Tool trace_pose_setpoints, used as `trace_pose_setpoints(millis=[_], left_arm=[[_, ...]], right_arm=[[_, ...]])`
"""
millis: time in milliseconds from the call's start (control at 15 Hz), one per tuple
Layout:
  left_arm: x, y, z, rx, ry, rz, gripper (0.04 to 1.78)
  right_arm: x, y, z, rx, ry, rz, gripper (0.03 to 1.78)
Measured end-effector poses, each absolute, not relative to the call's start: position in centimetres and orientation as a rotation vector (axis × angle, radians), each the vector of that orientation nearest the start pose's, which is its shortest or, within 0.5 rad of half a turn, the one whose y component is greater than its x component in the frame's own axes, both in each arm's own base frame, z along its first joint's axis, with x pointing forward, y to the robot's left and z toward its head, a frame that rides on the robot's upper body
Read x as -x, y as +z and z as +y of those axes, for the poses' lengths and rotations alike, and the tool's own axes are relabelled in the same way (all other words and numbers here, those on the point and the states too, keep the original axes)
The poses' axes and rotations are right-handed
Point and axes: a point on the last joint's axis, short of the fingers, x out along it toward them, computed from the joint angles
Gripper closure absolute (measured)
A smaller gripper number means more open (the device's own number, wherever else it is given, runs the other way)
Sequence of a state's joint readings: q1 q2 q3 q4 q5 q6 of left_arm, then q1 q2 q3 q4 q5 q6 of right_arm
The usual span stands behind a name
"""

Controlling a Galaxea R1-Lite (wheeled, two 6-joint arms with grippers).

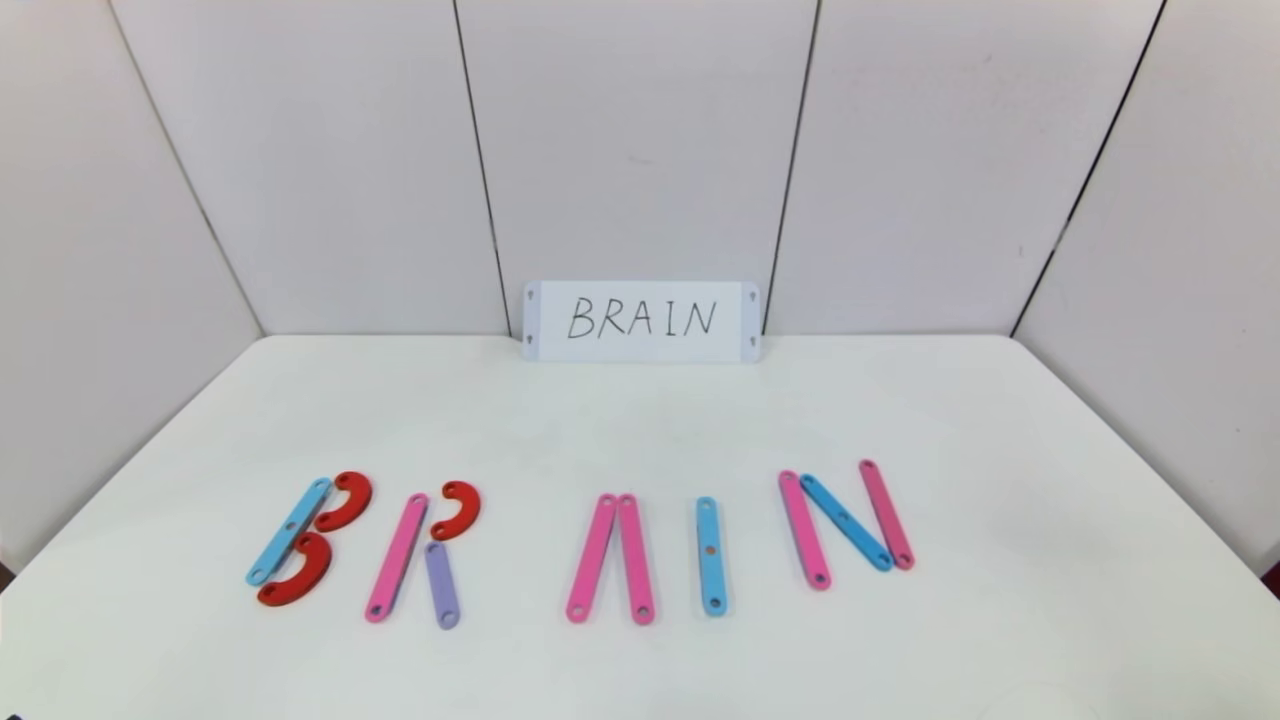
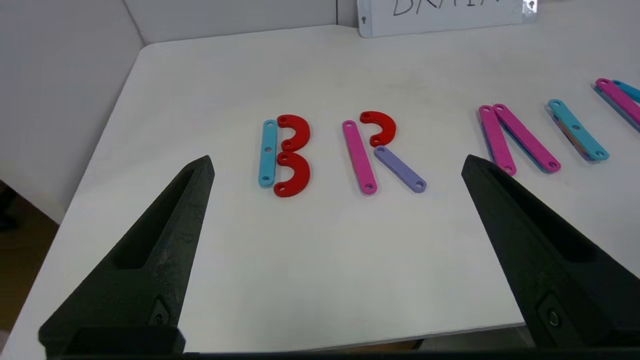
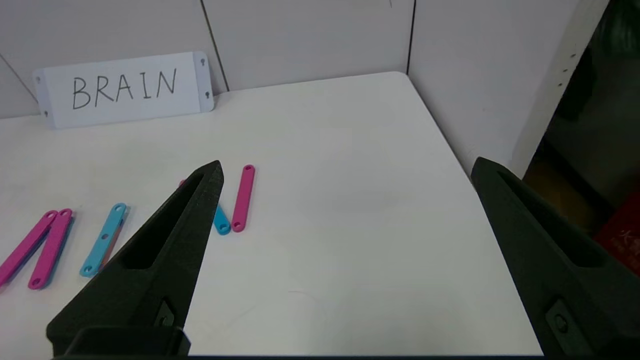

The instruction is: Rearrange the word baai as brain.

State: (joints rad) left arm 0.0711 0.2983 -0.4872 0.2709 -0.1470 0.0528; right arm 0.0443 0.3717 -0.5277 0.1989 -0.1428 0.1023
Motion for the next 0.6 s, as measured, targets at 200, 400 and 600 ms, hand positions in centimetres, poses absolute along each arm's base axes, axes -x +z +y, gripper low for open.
trace_pose_setpoints(millis=[200,400,600], left_arm=[[2.9,18.3,-0.4,-0.055,0.008,0.049,0.08],[2.8,18.5,-0.4,-0.058,0.018,-0.012,0.08],[3.0,18.7,-0.3,-0.055,-0.016,-0.028,0.08]], right_arm=[[3.7,19.1,-0.2,-0.066,-0.062,-0.031,0.08],[4.6,16.2,-0.1,0.002,-0.022,-0.08,0.08],[4.5,14.0,0.0,0.07,-0.022,-0.17,0.08]])
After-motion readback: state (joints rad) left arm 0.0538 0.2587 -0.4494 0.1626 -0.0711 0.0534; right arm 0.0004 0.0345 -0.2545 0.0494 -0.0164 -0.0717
